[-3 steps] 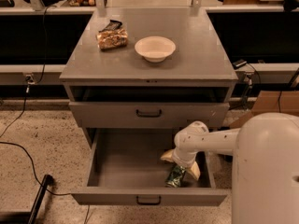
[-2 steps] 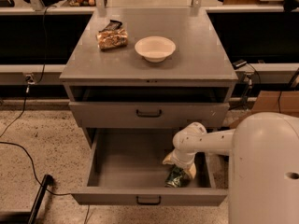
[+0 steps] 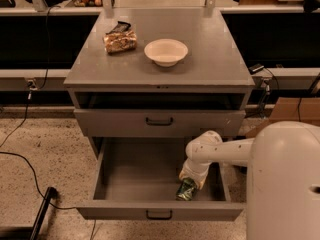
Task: Pick green can from middle drawer and place on counter
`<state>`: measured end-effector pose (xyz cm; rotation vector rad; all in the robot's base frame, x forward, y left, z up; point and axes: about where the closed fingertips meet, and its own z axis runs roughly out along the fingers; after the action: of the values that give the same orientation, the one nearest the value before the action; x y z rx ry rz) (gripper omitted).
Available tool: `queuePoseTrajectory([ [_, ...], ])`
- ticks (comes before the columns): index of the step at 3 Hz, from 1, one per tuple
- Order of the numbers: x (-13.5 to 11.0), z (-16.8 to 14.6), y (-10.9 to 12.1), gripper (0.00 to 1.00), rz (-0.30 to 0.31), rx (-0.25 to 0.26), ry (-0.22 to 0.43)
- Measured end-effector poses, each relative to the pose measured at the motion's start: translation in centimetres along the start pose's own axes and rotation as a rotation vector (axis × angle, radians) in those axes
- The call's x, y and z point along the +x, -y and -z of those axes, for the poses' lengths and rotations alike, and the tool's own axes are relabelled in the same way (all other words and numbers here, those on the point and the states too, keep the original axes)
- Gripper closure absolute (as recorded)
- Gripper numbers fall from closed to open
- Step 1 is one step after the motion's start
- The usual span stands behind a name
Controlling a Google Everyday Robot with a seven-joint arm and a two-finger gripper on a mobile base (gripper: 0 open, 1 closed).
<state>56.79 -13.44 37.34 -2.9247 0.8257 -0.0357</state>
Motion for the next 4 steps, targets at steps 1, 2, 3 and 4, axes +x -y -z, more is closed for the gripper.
queuePoseTrajectory([
  [1, -0.1, 2.1, 0.5, 0.97, -0.024, 0.034, -0.003],
  [2, 0.6, 5.6, 1.0, 1.0, -0.074, 0.073, -0.031],
  [3, 0.7, 11.5, 1.3, 1.0, -0.103, 0.14, -0.05],
  [4, 0.6, 18.8, 1.6, 1.0, -0.11, 0.218, -0.067],
])
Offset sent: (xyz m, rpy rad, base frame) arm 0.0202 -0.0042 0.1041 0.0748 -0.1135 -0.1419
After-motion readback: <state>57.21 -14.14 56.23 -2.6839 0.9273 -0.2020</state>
